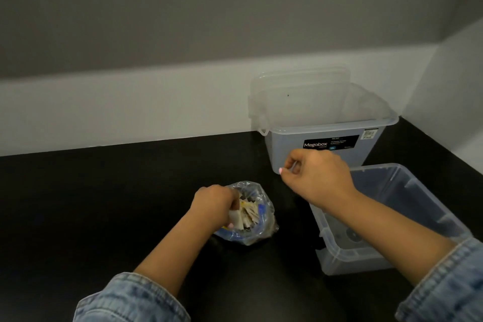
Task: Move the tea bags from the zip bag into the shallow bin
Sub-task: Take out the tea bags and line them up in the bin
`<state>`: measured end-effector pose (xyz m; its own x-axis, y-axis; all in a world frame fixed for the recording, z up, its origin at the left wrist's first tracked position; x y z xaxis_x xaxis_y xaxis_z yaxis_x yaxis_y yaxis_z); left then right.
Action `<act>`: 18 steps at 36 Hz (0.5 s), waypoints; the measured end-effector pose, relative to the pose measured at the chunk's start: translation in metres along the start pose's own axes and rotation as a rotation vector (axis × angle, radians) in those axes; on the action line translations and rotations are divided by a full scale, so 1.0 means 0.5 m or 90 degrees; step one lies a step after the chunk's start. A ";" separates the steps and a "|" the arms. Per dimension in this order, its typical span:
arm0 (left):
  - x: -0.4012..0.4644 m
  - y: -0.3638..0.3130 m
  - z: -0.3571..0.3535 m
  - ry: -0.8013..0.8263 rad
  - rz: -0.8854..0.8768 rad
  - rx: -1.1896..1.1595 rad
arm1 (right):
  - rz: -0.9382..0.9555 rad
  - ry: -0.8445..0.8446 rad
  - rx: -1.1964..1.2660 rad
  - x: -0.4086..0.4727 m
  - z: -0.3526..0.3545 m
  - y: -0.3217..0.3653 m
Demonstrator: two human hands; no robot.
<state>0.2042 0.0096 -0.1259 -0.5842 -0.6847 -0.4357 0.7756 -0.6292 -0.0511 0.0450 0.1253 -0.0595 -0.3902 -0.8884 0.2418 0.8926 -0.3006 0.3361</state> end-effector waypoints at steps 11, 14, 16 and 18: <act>0.024 0.019 -0.017 -0.013 -0.052 0.038 | -0.033 0.042 0.042 -0.015 -0.065 0.056; 0.024 0.027 -0.009 0.005 -0.061 -0.003 | -0.045 0.058 0.051 -0.017 -0.083 0.058; 0.023 0.034 -0.004 0.021 -0.058 -0.046 | -0.047 0.083 0.061 -0.017 -0.092 0.062; 0.023 0.042 -0.002 0.011 -0.061 -0.092 | -0.049 0.118 0.081 -0.016 -0.104 0.066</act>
<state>0.2140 -0.0113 -0.1327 -0.6542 -0.6169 -0.4376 0.7434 -0.6312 -0.2214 0.0894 0.1045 -0.0975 -0.3981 -0.9163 0.0437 0.8215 -0.3349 0.4615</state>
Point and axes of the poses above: each hand's wrist, its own x-axis towards the middle knuckle, its own z-axis out of the back of the hand, y = z × x, the point moved 2 cm from there along x, towards the middle knuckle, and after that the axes turned 2 degrees about -x, right-handed, at the moved point
